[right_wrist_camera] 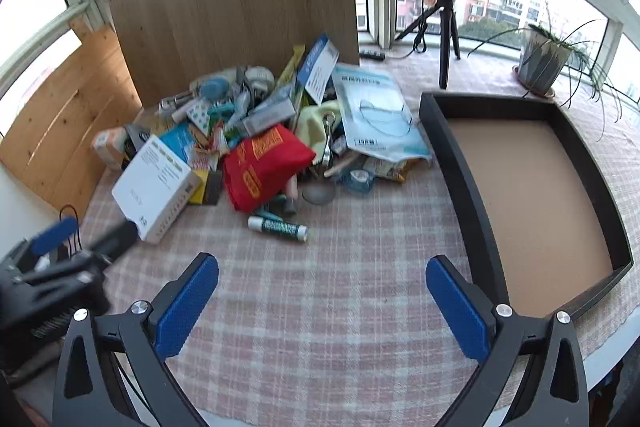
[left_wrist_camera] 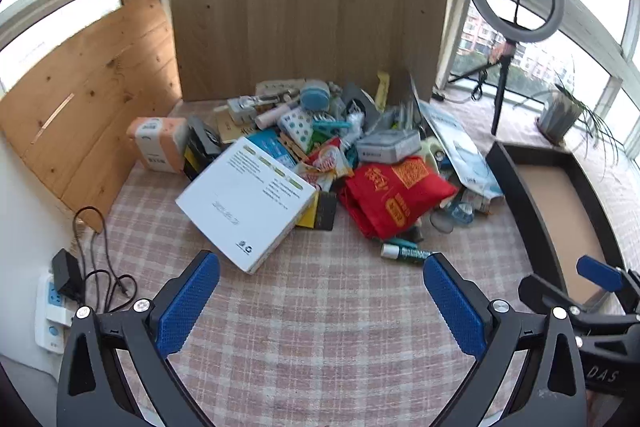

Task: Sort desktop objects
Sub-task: 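Move both tools toward the white box at the front of the heap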

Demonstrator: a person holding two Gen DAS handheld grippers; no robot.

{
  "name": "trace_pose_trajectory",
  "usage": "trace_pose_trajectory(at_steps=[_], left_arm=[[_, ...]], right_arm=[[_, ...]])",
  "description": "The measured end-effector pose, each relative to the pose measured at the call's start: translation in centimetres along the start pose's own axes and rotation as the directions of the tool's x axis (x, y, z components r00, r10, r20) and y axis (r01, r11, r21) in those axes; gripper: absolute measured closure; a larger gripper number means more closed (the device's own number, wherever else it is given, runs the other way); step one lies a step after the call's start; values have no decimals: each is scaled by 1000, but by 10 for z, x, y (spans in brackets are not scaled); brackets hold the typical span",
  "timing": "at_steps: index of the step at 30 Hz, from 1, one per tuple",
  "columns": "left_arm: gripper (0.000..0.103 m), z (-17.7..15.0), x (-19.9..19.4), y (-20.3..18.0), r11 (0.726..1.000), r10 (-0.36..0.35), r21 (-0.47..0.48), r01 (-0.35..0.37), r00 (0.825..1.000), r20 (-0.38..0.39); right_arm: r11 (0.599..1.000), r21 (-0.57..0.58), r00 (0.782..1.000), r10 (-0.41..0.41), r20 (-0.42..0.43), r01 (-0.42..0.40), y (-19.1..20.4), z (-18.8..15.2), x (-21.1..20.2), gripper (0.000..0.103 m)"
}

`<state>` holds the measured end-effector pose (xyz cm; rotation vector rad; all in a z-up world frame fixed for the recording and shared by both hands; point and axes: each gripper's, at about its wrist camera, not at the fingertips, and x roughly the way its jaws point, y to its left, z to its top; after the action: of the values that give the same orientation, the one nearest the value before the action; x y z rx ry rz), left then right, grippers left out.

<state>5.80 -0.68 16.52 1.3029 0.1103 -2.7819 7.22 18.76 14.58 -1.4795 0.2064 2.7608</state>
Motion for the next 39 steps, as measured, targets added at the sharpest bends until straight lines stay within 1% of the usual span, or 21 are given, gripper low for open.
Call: trace_pose_trajectory(at_steps=[1,4,5,9,11,13,14,16,17,20,22,24,27,29,31,32,34,35,36,38,39], left_arm=[[0,2,-6,-2,1000,10,-12,-10,1000,7],[0,5,-18,-4,999,42,-32,-41,999,18],[0,7,-22,-5,998,50,-39,-49,998,26],[0,13,-39,-8,994,94,-61,-90,994,62],[0,17,-46,-8,991,116,-75,-110,990,78],[0,20,-51,-8,988,133,-95,-125,987,88],[0,22,-53,-7,986,140,-102,-131,986,89],[0,24,-56,-3,982,155,-123,-143,984,91],[0,26,-57,0,980,159,-134,-146,983,93],[0,32,-65,16,972,184,-166,-166,978,99],[0,37,-69,29,966,207,-176,-187,973,104],[0,41,-72,40,963,226,-175,-205,968,109],[0,50,-71,57,961,238,-169,-220,966,97],[0,54,-69,62,965,228,-153,-214,970,85],[0,57,-68,66,960,256,-143,-241,962,97],[0,58,-68,66,959,260,-140,-244,960,107],[0,61,-68,69,961,256,-141,-239,959,122],[0,63,-65,70,963,248,-141,-231,961,120],[0,64,-62,73,965,235,-143,-218,965,112],[0,64,-54,76,967,221,-147,-207,971,91],[0,64,-49,79,968,218,-148,-205,973,77]], right_arm=[[1000,-11,1000,24,4,-24,0,1,-3,0],[986,-1,986,164,-17,-164,-4,8,-13,0],[985,2,985,174,-8,-174,-6,10,-15,0],[985,-90,989,149,14,-147,-7,20,-26,0],[982,-136,989,137,49,-129,-8,30,-36,0],[979,-191,990,97,98,-77,-8,39,-45,0],[968,-250,990,61,128,-28,-4,42,-47,0],[949,-313,991,14,135,30,1,44,-44,0],[943,-332,992,27,120,15,1,43,-40,0],[942,-334,996,45,78,-16,-3,42,-32,0],[949,-313,996,69,60,-47,-9,43,-29,0],[958,-282,996,73,54,-55,-16,47,-28,0],[966,-255,990,70,120,-38,-21,55,-42,0],[971,-235,977,93,191,-47,-22,61,-60,0],[965,-240,960,159,231,-102,-20,67,-71,0],[964,-238,957,176,229,-121,-18,69,-71,0],[963,-221,966,191,176,-151,-16,75,-63,0],[964,-218,971,186,148,-151,-15,78,-56,0],[967,-222,975,162,150,-127,-13,79,-52,0],[970,-243,980,69,187,-22,-7,79,-46,0],[967,-254,982,52,181,-4,-4,80,-42,0]])
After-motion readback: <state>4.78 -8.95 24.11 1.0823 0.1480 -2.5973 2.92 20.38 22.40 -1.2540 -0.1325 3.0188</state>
